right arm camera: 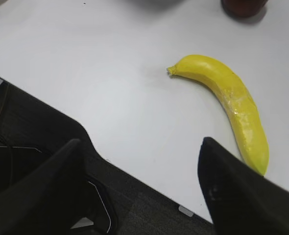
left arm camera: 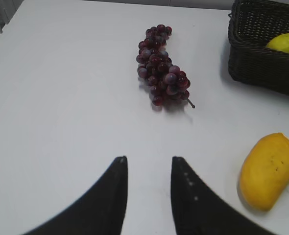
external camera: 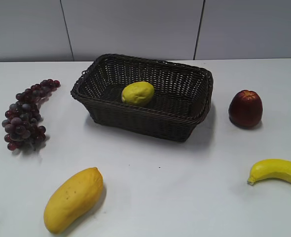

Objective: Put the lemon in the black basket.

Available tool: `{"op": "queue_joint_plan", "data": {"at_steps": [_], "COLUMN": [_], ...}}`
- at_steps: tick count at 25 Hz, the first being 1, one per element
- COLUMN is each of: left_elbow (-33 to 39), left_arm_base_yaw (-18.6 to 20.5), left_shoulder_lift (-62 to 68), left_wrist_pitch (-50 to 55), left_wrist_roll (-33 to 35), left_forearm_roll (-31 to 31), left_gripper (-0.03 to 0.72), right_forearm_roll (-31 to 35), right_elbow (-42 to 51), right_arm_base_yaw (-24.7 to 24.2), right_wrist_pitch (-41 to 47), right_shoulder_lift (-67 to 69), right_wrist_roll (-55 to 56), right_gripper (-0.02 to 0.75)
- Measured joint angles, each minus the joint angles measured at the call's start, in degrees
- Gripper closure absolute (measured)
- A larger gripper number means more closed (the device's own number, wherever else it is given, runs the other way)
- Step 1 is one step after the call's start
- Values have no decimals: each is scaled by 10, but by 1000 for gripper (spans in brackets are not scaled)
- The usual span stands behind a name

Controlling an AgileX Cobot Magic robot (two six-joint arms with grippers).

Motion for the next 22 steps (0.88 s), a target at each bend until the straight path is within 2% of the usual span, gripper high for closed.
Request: {"op": "queue_joint_plan", "data": {"at_steps": [4, 10, 14, 22], "left_elbow": [0, 0, 0, 0], "left_arm_base_yaw": [0, 0, 0, 0], "left_shoulder_lift": [0, 0, 0, 0], "left_wrist_pitch": [0, 0, 0, 0], "left_wrist_roll": [0, 0, 0, 0], "left_forearm_roll": [0, 0, 0, 0], "left_gripper": [450, 450, 450, 450], "right_forearm_roll": [1, 1, 1, 1], "right_elbow": [0, 0, 0, 0], "right_arm_base_yaw": [-47, -176, -241, -276], "right_wrist_pitch": [0, 0, 0, 0], "right_shoulder_lift": [-32, -104, -139, -186], "right_wrist_roll": [0, 0, 0, 0], "right_gripper": [151, 151, 151, 151]}}
